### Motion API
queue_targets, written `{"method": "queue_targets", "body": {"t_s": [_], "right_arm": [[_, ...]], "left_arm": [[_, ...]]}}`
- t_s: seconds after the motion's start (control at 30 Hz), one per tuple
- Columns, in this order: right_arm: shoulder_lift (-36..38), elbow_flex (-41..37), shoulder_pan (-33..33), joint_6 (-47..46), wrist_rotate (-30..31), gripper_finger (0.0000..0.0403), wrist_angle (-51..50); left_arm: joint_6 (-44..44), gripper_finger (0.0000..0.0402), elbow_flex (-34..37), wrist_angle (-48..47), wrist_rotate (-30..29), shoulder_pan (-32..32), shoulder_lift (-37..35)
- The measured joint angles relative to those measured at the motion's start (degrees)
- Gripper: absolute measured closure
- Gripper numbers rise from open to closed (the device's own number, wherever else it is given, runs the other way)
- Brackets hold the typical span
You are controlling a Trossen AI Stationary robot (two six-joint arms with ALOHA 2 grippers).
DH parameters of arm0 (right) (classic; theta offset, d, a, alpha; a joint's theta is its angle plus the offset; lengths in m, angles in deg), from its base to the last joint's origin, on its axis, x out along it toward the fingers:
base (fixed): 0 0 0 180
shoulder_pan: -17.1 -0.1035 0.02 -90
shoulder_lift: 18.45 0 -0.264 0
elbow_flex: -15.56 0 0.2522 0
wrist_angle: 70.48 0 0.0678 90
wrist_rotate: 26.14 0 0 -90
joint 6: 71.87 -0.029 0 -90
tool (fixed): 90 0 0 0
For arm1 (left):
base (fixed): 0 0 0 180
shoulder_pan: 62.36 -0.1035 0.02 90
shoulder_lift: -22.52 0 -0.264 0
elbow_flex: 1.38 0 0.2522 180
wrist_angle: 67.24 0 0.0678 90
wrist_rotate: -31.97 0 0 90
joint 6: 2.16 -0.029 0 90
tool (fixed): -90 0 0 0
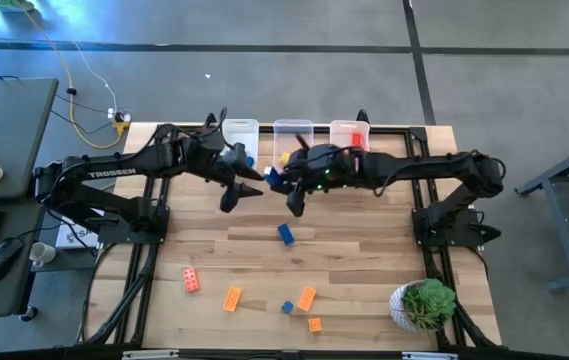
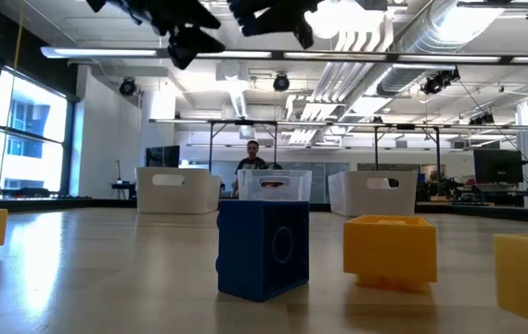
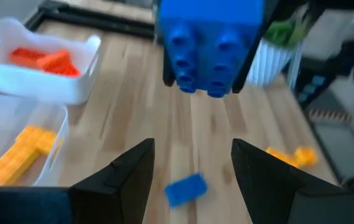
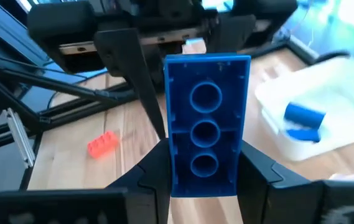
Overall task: Sort & place blocks by color
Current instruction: Put the blue game piece into the left white bin
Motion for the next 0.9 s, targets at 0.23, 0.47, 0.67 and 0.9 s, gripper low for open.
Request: {"method": "queue_targets", "body": {"t_s": [0.23,0.47,0.67,0.9], "right_arm": [[4.2,0.0,2.6,4.5,-2.3,0.0297,-0.6],[5.1,0.0,4.6,4.3,-5.5,0.0297,-0.4],[5.1,0.0,4.7,3.4,-6.5,0.0297,-0.2],[4.7,0.0,4.3,0.8,-6.6,0.0297,-0.2]], "left_arm": [[7.8,0.0202,0.0,9.5,2.7,-2.1,0.0],[12.0,0.0202,0.0,18.5,2.5,-2.3,0.0],[13.1,0.0202,0.0,19.1,1.8,-2.4,0.0],[13.1,0.0202,0.0,19.2,1.7,-2.4,0.0]]}}
